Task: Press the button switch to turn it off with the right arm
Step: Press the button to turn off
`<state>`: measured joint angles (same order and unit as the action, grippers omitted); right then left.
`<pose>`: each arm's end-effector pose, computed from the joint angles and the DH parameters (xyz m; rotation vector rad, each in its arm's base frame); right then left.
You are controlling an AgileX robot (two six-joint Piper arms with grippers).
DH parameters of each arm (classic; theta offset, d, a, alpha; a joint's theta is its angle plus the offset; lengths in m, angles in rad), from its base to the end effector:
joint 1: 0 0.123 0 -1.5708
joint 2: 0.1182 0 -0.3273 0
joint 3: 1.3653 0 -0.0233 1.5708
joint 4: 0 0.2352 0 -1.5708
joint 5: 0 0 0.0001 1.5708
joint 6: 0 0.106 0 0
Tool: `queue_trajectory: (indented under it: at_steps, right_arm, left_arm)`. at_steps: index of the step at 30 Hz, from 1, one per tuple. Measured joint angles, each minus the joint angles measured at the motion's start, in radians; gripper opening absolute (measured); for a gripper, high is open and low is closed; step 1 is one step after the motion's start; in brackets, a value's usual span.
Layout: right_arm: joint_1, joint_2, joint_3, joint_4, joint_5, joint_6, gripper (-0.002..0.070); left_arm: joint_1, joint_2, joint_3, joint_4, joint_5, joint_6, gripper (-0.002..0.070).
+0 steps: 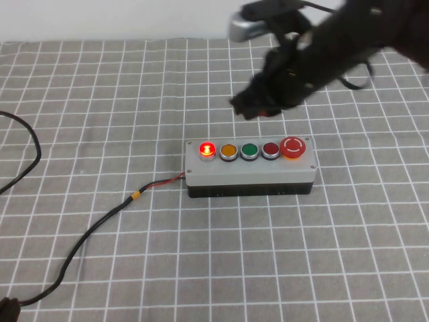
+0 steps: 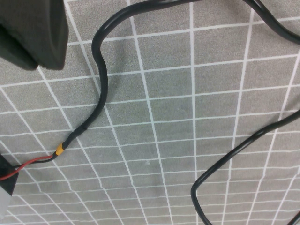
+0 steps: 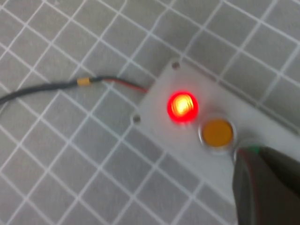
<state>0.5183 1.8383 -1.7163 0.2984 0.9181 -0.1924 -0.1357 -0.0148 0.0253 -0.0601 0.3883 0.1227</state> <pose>0.3530 0.2298 0.3586 -0.7552 2.4221 0.5026 0.0076 -0.0035 0.1655 0.2060 1.8708 -0.0685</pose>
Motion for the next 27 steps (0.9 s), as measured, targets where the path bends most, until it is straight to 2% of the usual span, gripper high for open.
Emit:
queue_trajectory:
  at_steps: [5, 10, 27]
  right_arm:
    - [0.039, 0.138, -0.181, -0.021, 0.063, 0.022, -0.0016]
    - [0.066, 0.249, -0.277, -0.025, 0.115, 0.022, -0.0016]
    - [0.076, 0.339, -0.293, -0.019, 0.084, 0.025, -0.0016]
  left_arm:
    - [0.0, 0.0, 0.0, 0.0, 0.0, 0.0, -0.0003]
    - [0.0, 0.0, 0.0, 0.0, 0.0, 0.0, -0.0003]
    - [0.0, 0.0, 0.0, 0.0, 0.0, 0.0, -0.0003]
